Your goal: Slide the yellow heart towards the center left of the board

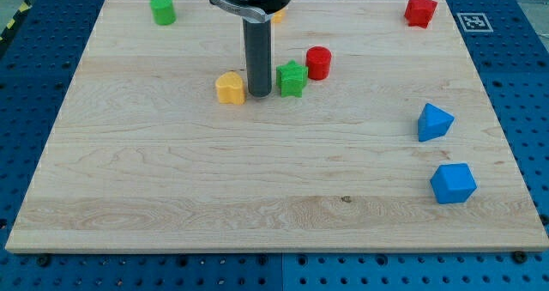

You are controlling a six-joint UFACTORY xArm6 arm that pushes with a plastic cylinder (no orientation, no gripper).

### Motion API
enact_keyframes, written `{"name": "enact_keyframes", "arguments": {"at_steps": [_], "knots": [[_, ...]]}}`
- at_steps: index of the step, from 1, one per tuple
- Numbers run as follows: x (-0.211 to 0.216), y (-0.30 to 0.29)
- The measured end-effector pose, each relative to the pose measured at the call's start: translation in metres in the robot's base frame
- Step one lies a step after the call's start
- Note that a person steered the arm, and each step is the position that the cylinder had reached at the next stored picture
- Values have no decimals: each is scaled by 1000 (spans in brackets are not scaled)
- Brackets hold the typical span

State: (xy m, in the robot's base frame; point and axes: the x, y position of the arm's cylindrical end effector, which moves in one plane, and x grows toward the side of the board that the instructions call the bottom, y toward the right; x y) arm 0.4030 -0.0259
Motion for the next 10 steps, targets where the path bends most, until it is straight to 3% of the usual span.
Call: {"name": "enact_keyframes", "arguments": {"at_steps": [7, 10], "knots": [[0, -122], [0, -131]]}}
